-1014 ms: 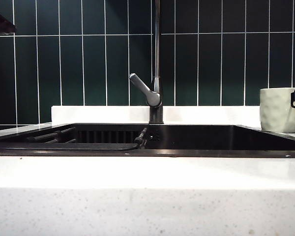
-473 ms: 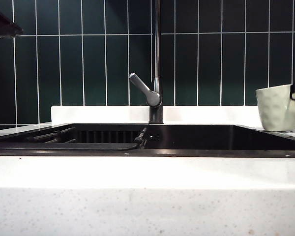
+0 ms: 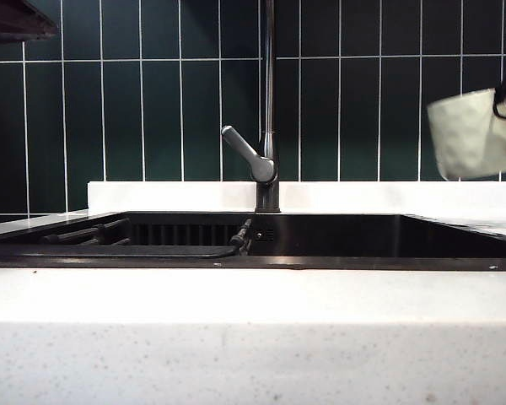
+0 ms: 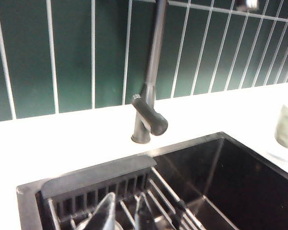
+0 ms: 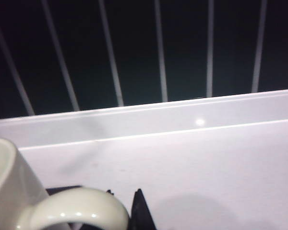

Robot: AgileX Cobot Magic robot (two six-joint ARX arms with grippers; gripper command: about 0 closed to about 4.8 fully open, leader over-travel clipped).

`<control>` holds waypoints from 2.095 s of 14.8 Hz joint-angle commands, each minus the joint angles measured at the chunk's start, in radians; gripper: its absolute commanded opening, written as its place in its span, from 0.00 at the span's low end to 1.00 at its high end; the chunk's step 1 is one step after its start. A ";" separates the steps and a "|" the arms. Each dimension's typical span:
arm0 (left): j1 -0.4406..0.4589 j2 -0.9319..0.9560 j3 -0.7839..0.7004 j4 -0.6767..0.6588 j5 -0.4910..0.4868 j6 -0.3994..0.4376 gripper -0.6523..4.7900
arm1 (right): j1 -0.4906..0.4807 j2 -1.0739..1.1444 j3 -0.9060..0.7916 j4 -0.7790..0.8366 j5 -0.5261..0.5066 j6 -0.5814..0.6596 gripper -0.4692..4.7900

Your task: Pick up the mug next to the sink, go to the faucet to get some water, pour the water into the sink, and finally put the mug back to its place.

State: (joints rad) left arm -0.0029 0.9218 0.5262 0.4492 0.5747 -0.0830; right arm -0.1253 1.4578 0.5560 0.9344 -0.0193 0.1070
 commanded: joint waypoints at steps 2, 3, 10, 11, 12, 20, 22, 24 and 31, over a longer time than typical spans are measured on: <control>-0.001 0.095 0.032 0.023 0.026 -0.003 0.23 | 0.103 -0.049 0.011 0.014 -0.070 0.058 0.09; -0.001 0.142 0.052 0.033 0.043 -0.003 0.23 | 0.154 -0.049 0.028 -0.032 -0.086 0.058 0.09; -0.040 0.536 0.320 0.133 0.120 0.019 0.23 | 0.330 -0.045 0.265 -0.359 -0.114 0.058 0.09; -0.050 0.602 0.378 0.136 0.122 0.024 0.23 | 0.345 -0.037 0.303 -0.370 -0.114 0.058 0.09; -0.060 0.647 0.421 0.137 0.122 0.024 0.23 | 0.351 -0.028 0.330 -0.378 -0.114 0.058 0.09; -0.138 1.126 0.945 0.135 0.220 0.040 0.42 | 0.401 0.063 0.510 -0.463 -0.143 0.058 0.09; -0.153 1.224 1.070 0.136 0.289 0.023 0.42 | 0.403 0.073 0.521 -0.455 -0.150 0.059 0.09; -0.169 1.258 1.144 0.132 0.332 0.021 0.47 | 0.419 0.073 0.522 -0.435 -0.160 0.062 0.09; -0.205 1.266 1.199 0.075 0.325 0.061 0.47 | 0.427 0.141 0.658 -0.457 -0.167 0.089 0.09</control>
State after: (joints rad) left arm -0.2058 2.1910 1.7241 0.5259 0.9127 -0.0456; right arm 0.2989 1.6081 1.2007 0.4278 -0.1833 0.1768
